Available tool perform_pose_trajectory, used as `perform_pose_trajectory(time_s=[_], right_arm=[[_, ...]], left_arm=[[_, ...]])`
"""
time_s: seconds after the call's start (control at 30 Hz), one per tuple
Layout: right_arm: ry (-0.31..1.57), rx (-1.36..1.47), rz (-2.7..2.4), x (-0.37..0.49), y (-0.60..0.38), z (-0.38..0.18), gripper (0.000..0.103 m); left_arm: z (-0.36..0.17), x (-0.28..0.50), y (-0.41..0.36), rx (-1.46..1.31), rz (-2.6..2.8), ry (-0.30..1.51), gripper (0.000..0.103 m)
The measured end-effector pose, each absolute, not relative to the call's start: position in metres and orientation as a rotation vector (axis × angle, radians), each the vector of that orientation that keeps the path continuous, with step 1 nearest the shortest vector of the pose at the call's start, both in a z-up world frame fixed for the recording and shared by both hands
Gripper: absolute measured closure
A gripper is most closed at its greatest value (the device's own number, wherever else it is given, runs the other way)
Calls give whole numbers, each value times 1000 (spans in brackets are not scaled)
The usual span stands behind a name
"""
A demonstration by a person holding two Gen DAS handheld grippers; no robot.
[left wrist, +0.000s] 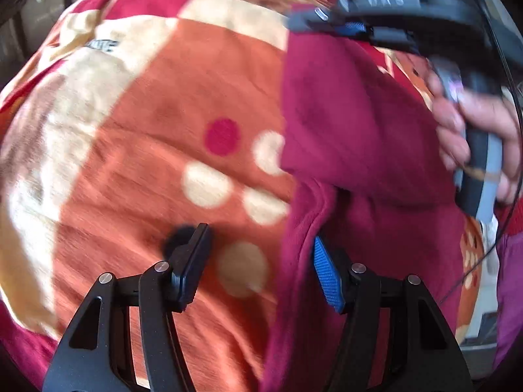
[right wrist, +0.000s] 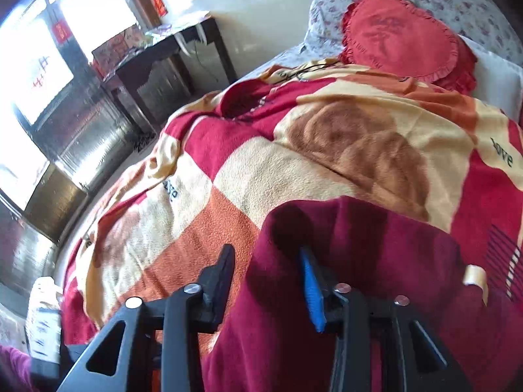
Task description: Fold small clothes
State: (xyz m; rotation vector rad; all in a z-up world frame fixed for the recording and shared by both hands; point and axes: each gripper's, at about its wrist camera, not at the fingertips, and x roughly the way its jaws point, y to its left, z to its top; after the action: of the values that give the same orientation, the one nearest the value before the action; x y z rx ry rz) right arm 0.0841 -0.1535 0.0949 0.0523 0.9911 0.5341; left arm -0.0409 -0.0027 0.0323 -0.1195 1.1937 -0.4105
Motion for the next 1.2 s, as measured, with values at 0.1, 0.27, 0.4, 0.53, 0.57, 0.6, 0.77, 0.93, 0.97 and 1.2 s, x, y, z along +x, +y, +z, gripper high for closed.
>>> perform_pose_trajectory(time_s=[0.1,0.27,0.4,0.53,0.57,0.6,0.77,0.93,0.97,1.2], right_arm=[[958,39,555,87,-143,98,95],[900,154,548,107,-140,102,95],[945,157,495,121,-138,71,95],[933,206,513,101,-156,87,59],[908,197,500,89,-168,96,57],[885,187,488,77,-178,105,57],[819,132,338,9,-249,122,57],[860,63,223,-36,-291,101,57],[877,63,195,-42,-298,93,57],[863,116,-1,-68,-366,62,66]], left_arm=[[28,-36,6,-169,-427,1199,42],[34,-36,16,-170,-381,1170,42],[38,-38,21,-172,-375,1176,42],[50,-38,29,-155,-355,1160,42],[55,-36,31,-165,-355,1152,42],[59,-31,35,-168,-354,1141,42],[77,-16,28,-146,-367,1072,42],[80,-2,-12,-93,-399,1042,42],[75,7,-22,-72,-400,1051,42],[36,33,-64,93,-326,1152,41]])
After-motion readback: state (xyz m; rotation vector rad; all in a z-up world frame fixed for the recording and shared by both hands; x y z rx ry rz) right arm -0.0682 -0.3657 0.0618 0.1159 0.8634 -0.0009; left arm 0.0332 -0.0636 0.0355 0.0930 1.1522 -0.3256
